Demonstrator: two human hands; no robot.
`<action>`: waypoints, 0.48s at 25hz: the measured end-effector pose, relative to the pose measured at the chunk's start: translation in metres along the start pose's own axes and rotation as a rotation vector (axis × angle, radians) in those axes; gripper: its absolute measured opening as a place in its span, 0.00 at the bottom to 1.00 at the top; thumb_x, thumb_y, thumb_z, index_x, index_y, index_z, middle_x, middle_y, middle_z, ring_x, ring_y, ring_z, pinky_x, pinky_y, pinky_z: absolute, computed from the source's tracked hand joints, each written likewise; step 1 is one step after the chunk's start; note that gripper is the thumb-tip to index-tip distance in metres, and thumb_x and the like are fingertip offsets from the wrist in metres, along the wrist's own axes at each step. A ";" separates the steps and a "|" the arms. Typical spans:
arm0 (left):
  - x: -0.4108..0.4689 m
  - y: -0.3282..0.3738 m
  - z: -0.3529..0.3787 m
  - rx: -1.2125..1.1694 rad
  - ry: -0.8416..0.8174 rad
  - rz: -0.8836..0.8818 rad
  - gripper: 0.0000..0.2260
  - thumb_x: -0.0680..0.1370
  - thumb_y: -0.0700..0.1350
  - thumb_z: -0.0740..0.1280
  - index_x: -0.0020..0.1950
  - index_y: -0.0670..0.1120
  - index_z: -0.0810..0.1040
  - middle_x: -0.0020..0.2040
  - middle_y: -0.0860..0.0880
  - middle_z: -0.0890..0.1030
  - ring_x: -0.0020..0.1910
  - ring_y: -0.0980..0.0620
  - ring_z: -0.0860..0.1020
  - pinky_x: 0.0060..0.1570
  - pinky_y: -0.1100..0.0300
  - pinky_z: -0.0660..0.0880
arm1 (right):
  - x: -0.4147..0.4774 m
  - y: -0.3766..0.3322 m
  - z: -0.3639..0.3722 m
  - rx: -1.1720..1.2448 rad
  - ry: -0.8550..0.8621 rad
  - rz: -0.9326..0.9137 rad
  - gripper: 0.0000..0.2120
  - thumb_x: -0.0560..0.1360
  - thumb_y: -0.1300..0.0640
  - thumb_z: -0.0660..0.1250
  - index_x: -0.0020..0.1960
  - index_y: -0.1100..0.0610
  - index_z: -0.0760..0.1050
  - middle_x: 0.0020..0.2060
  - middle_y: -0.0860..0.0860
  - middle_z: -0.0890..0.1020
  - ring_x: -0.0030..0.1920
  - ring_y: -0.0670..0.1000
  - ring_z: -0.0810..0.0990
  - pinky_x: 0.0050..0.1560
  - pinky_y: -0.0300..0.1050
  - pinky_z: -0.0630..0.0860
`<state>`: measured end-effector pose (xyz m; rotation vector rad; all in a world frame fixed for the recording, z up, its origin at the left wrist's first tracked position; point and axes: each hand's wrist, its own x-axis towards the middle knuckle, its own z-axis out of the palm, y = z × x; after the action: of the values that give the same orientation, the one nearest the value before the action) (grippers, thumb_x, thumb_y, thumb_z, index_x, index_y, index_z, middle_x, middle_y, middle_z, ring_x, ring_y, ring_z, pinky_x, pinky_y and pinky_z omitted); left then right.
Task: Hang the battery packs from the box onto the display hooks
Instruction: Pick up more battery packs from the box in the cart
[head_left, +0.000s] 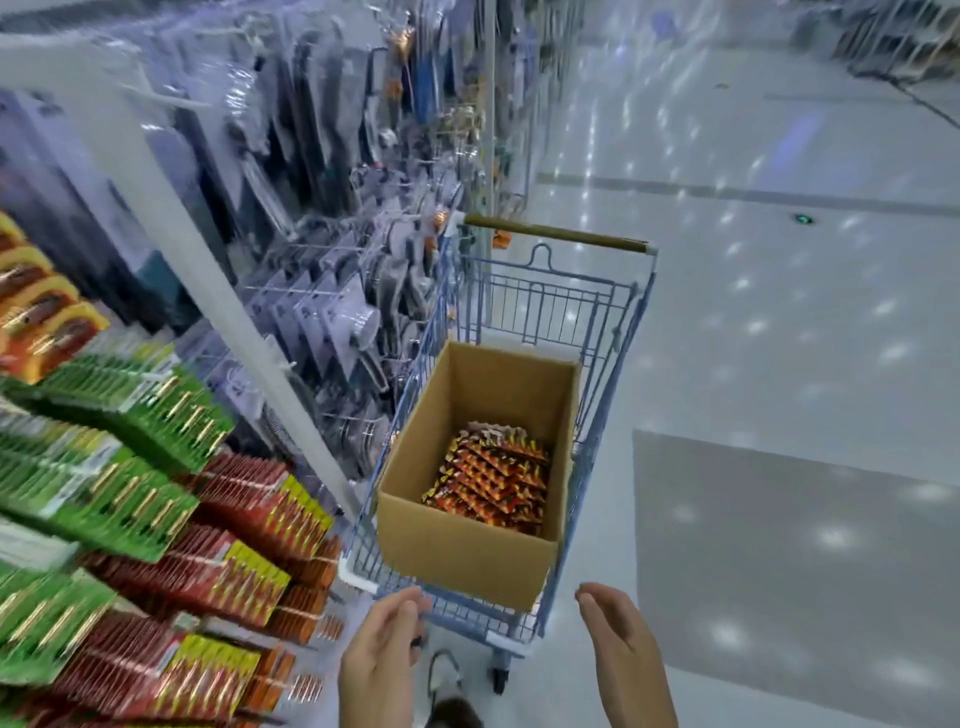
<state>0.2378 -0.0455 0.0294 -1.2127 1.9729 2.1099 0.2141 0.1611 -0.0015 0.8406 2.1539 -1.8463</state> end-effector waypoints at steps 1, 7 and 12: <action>0.014 0.005 0.008 0.006 -0.011 0.000 0.08 0.84 0.45 0.66 0.54 0.47 0.85 0.51 0.50 0.87 0.54 0.48 0.82 0.50 0.51 0.78 | 0.011 -0.006 0.005 0.003 0.004 0.008 0.04 0.81 0.57 0.69 0.49 0.51 0.82 0.50 0.48 0.85 0.54 0.47 0.81 0.55 0.44 0.71; 0.115 0.041 0.053 0.046 -0.124 -0.018 0.09 0.85 0.43 0.65 0.56 0.49 0.85 0.53 0.51 0.87 0.54 0.48 0.83 0.54 0.52 0.78 | 0.079 -0.050 0.040 -0.024 0.087 0.064 0.04 0.81 0.56 0.68 0.49 0.50 0.82 0.48 0.46 0.85 0.52 0.43 0.81 0.48 0.40 0.72; 0.188 0.060 0.089 0.164 -0.206 -0.032 0.08 0.85 0.47 0.64 0.55 0.53 0.83 0.53 0.53 0.85 0.55 0.51 0.82 0.59 0.50 0.79 | 0.127 -0.079 0.063 -0.062 0.119 0.125 0.04 0.82 0.56 0.67 0.51 0.51 0.81 0.49 0.48 0.85 0.53 0.48 0.81 0.48 0.41 0.75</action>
<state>0.0305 -0.0726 -0.0269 -0.9520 1.9749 1.9259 0.0542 0.1335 -0.0095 1.0702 2.1603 -1.7006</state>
